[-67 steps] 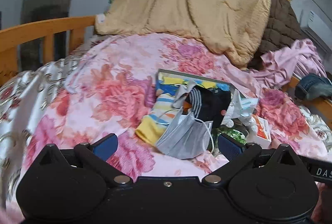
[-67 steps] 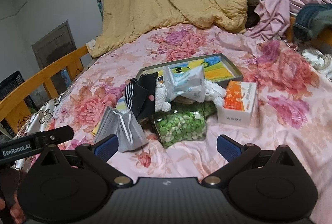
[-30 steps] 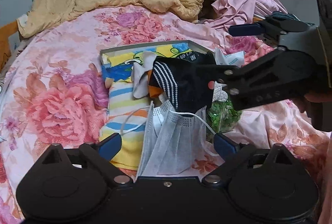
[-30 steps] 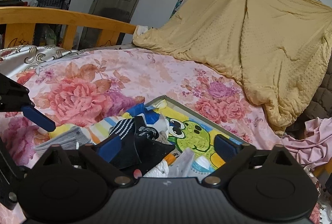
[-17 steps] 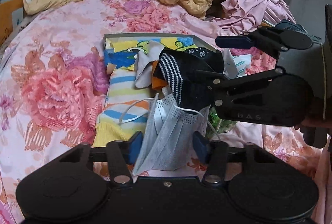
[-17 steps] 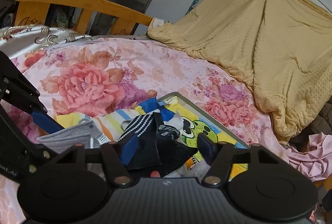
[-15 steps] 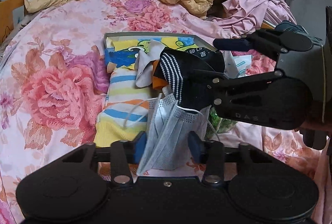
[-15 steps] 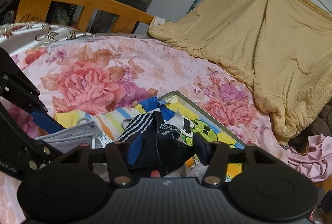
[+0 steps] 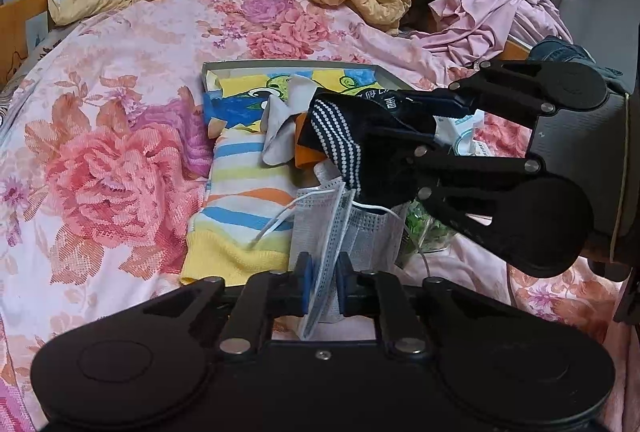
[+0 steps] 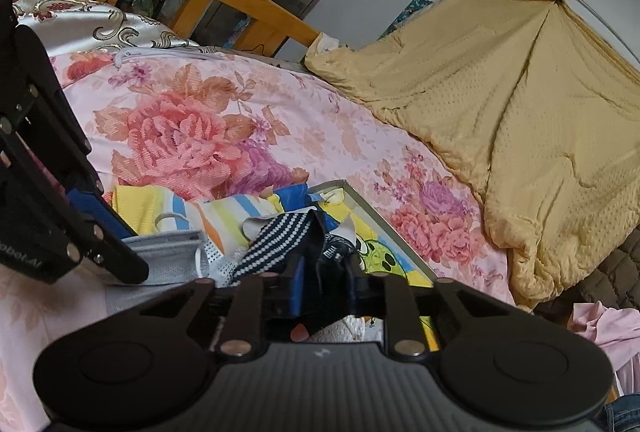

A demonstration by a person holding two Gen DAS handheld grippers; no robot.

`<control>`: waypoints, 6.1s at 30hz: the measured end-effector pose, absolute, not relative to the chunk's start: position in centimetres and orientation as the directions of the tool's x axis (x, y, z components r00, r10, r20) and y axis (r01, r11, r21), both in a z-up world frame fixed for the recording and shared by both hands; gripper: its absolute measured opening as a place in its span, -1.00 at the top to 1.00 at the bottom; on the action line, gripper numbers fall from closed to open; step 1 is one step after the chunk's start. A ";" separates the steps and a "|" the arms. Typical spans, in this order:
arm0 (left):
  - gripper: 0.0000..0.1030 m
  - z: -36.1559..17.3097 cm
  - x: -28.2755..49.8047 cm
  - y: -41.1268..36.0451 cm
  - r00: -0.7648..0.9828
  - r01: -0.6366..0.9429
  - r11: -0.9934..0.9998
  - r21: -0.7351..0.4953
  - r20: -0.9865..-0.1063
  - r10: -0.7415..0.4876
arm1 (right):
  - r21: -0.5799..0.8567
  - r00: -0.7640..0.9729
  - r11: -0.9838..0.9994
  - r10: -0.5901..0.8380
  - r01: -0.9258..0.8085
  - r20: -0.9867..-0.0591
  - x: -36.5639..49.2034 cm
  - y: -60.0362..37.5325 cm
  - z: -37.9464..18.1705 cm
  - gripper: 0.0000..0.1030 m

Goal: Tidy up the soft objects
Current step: 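Lift the mask and sock and carry both over the painted tray, then open the left tool over the tray while the right tool releases the black sock there, then raise both open tools away from the tray, then move the left tool to the yellow striped sock while the right tool approaches the white tissue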

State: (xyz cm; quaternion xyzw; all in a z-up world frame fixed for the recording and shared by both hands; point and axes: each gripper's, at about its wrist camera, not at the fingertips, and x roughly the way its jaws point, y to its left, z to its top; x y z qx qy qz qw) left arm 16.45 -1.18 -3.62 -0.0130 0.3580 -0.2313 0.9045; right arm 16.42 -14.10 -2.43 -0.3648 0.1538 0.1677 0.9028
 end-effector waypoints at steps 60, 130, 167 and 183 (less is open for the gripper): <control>0.97 4.6 30.3 -11.3 0.864 0.214 0.947 -0.238 -0.407 -0.297 | 0.008 0.951 0.998 0.066 -0.067 -0.303 28.9 -31.5 1.0 0.86; -0.98 7.8 19.6 -8.7 0.962 0.116 0.965 -0.235 -0.215 -0.168 | 0.181 0.991 0.982 0.076 -0.055 -0.111 16.3 -34.7 6.7 -0.99; -0.98 2.1 9.3 1.4 0.911 0.123 0.982 -0.147 -0.376 -0.170 | 0.088 0.942 0.982 0.186 -0.168 -0.279 6.6 -26.1 2.9 -0.99; -0.98 0.0 10.5 1.4 0.841 0.153 0.969 -0.195 -0.490 -0.231 | 0.168 0.891 0.971 0.227 -0.172 -0.394 8.4 -25.7 1.6 -0.99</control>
